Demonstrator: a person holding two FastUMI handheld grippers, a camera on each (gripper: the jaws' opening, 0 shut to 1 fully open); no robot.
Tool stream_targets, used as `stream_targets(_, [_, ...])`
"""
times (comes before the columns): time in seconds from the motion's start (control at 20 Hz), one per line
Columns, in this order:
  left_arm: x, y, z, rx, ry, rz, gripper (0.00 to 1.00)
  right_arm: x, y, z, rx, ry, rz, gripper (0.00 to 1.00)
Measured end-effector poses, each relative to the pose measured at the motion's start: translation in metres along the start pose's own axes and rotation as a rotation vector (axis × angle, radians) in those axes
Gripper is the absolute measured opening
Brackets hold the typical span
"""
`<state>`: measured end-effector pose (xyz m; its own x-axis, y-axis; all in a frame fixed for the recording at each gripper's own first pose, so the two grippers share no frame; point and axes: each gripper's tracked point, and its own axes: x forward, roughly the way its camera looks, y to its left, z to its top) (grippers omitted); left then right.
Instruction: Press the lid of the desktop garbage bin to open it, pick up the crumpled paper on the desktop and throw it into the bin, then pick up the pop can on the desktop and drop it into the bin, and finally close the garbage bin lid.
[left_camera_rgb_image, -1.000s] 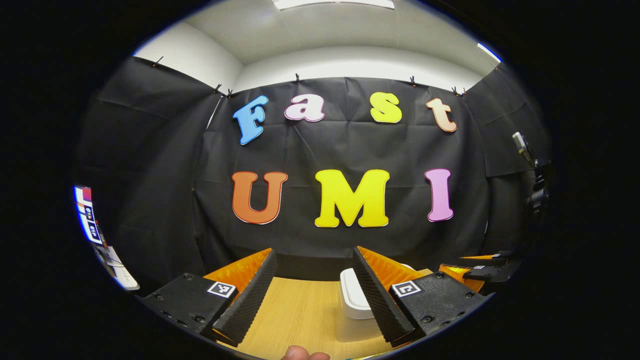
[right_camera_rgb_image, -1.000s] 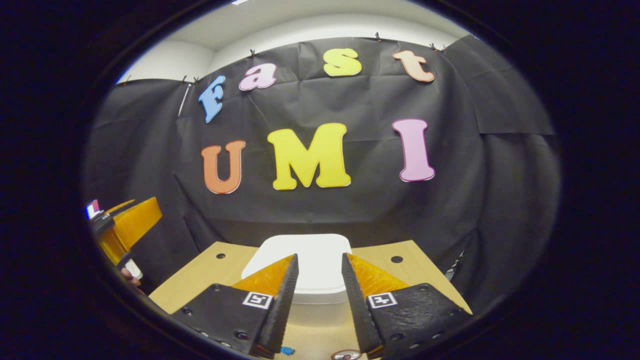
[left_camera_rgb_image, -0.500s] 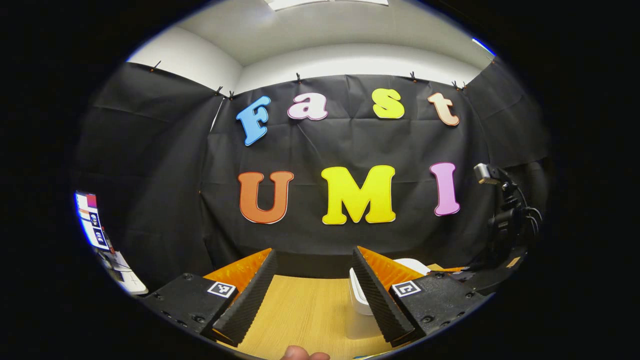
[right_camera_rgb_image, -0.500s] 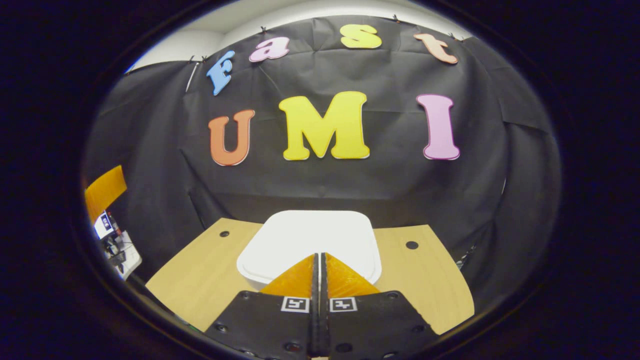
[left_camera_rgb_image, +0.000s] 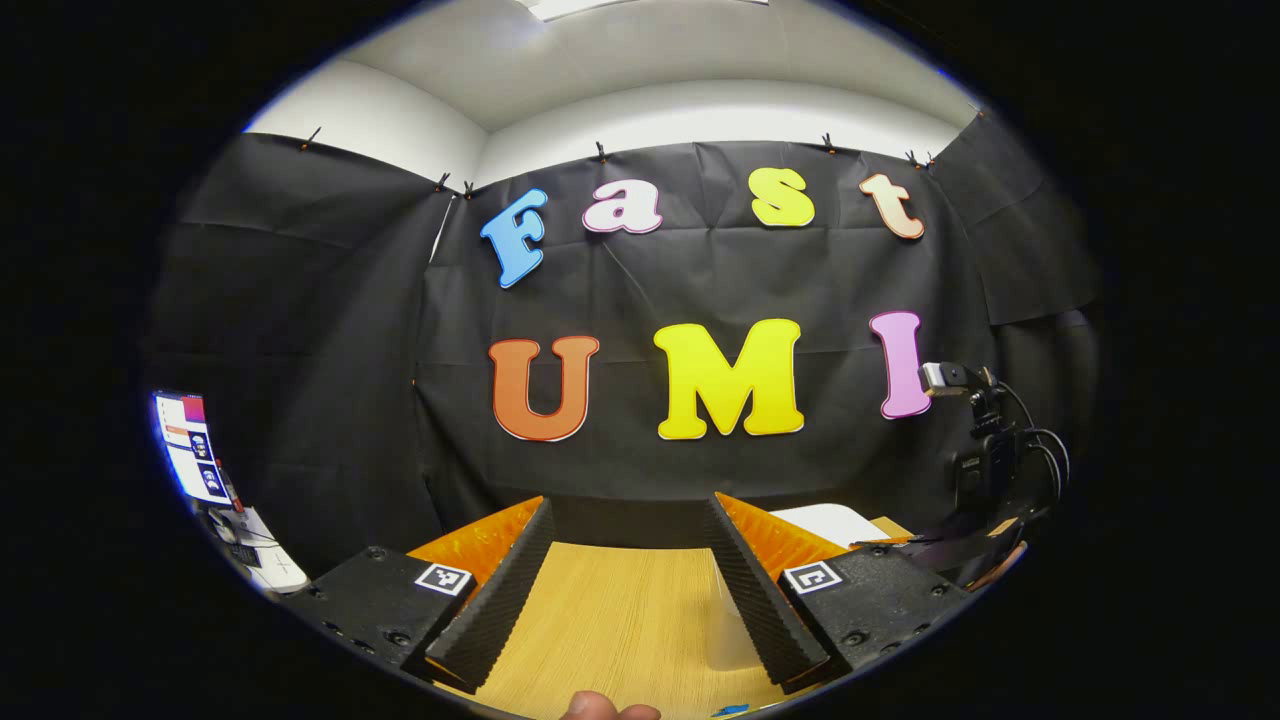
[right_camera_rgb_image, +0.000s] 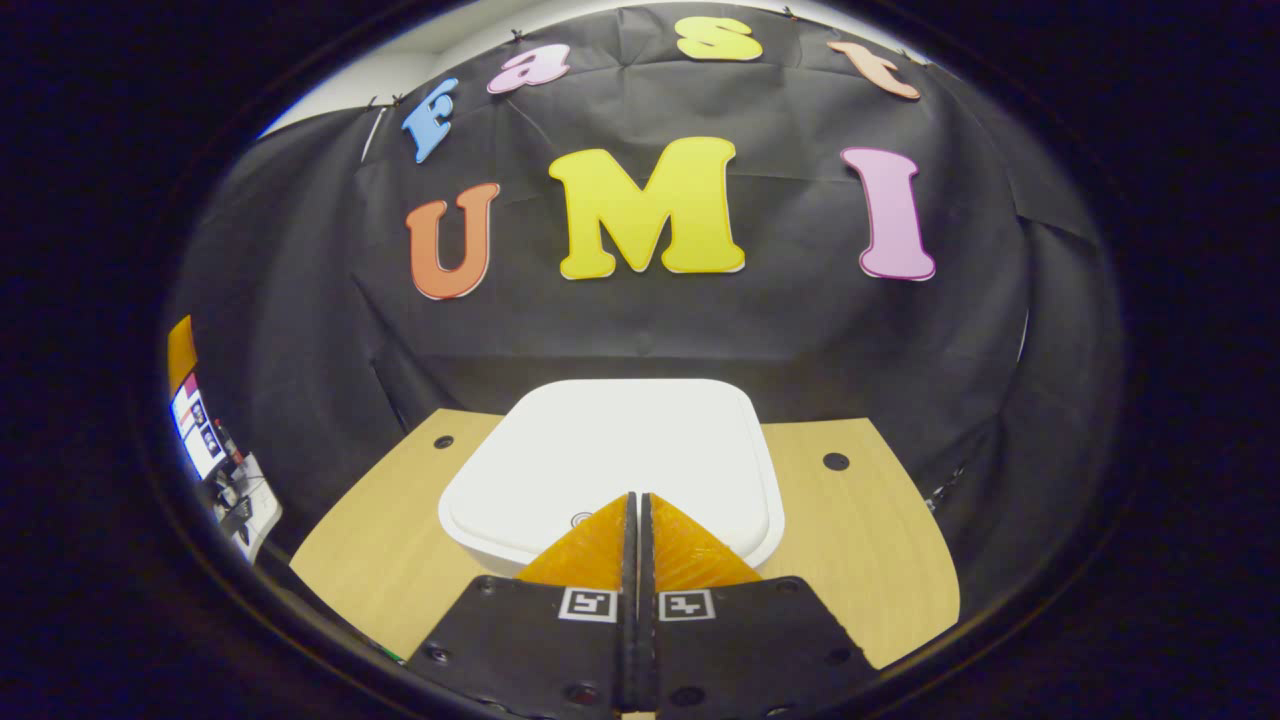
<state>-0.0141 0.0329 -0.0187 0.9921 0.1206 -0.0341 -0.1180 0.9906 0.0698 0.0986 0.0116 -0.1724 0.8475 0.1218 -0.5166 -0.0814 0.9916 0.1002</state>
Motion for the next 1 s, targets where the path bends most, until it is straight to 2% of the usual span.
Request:
stream_targets(0.15, [-0.001,0.0,0.0,-0.02,-0.003,0.007,0.97,0.0,-0.001,0.001,0.087,0.028,0.049,0.04])
stream_targets(0.2, [-0.002,0.0,-0.001,-0.03,-0.002,0.007,0.97,-0.001,0.001,0.0,0.077,0.034,0.055,0.01])
stream_targets(0.45, [-0.003,-0.005,-0.004,-0.059,0.007,-0.005,0.97,-0.009,-0.004,0.014,0.0,0.003,-0.005,0.01])
stream_targets(0.5, [-0.004,-0.005,-0.006,-0.064,0.017,-0.007,0.97,-0.017,-0.002,0.019,-0.007,-0.018,-0.002,0.08])
stream_targets(0.6, [-0.007,-0.003,-0.011,-0.073,0.032,-0.007,0.97,-0.028,0.0,0.029,-0.021,-0.061,-0.006,0.48])
stream_targets(0.8, [-0.007,-0.004,-0.02,-0.088,0.056,-0.012,0.98,-0.043,0.002,0.053,-0.059,-0.149,-0.019,0.83])
stream_targets(1.0, [-0.006,-0.011,-0.03,-0.079,0.08,-0.035,0.98,-0.064,0.007,0.07,-0.042,-0.212,-0.005,0.93])
